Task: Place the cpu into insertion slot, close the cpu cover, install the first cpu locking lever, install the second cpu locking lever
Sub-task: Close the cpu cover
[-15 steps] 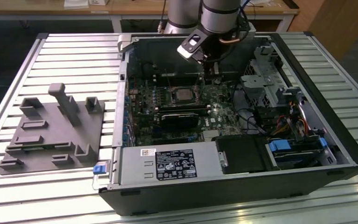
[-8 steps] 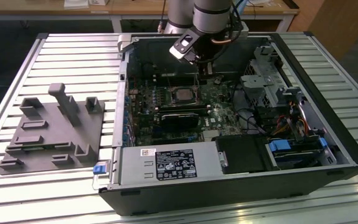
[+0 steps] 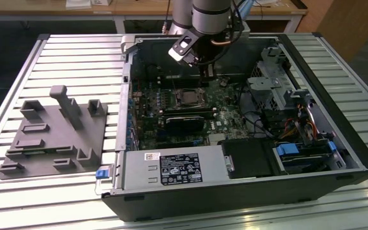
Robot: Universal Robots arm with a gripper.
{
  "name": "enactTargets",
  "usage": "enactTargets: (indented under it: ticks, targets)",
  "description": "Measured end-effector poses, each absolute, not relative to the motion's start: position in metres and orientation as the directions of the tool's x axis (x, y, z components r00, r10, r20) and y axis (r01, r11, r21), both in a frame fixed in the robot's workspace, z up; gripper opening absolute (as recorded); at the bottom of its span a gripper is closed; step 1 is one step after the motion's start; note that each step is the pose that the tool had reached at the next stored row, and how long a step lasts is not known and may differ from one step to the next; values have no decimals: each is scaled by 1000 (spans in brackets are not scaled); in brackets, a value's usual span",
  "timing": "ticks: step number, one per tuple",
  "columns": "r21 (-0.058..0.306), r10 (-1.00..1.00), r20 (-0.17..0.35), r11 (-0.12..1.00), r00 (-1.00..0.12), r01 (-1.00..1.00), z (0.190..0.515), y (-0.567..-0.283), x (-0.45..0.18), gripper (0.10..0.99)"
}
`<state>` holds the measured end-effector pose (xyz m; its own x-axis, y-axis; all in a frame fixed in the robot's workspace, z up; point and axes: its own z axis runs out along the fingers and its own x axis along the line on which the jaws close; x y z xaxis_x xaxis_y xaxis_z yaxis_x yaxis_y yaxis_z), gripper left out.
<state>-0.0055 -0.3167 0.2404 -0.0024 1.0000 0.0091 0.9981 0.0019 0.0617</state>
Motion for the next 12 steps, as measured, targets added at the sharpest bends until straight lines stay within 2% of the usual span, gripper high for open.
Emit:
enactTargets:
  ticks: [12]
  targets:
    - [68,1000,9,2,-2,998,234,-317,-25,106]
